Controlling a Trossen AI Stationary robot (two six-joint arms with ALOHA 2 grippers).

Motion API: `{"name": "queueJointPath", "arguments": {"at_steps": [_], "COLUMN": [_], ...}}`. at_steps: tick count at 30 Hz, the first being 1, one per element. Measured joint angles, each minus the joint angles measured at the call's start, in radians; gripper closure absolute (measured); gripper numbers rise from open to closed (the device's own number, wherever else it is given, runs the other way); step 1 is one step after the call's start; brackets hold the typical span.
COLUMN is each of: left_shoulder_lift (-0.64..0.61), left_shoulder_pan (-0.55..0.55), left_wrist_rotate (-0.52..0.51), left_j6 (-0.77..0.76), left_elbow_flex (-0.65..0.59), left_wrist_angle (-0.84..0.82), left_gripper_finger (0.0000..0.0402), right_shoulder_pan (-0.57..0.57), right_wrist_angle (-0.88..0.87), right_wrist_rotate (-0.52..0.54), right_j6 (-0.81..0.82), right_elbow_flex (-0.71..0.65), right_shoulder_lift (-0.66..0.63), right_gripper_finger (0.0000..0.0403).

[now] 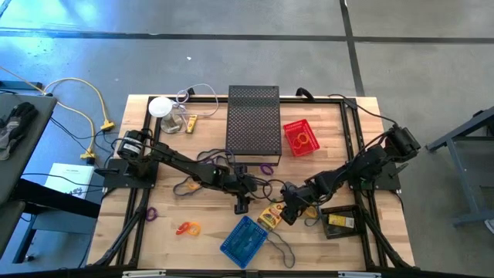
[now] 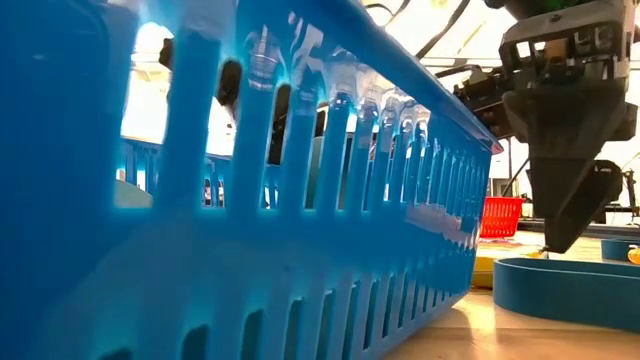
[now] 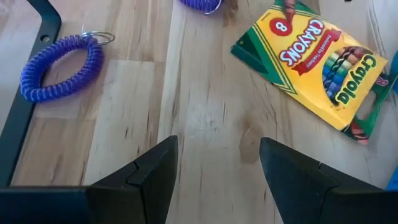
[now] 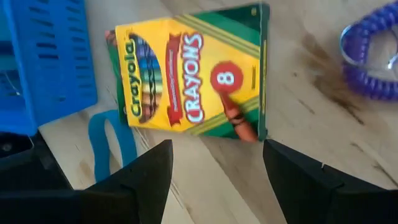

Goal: Pick & Place Office Desk Supplies
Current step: Put the crayon box into the black bin

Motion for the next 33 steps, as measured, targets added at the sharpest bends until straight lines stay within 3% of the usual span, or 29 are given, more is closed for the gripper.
{"name": "queueJointPath", "arguments": {"at_steps": [15,33], "left_shoulder_lift": [0.038,0.098], "left_shoulder_pan": [-0.003,0.016], "left_wrist_rotate": [0.154,0.269], "left_j6": [-0.01,-0.069], "left_elbow_flex": [0.001,0.0], "left_wrist_angle": [0.05,0.153], "left_gripper_finger": [0.0183,0.0183], "right_shoulder_pan": [-0.025,-0.024], "right_wrist_angle": [0.106,0.075], "right_wrist_rotate": [-0.015,-0.005], "right_j6": [0.016,0.027], "right_elbow_flex": [-0.023,-0.023], "right_shoulder_lift": [0.0,0.011], "right_gripper_finger": [0.0165,0.0165]}}
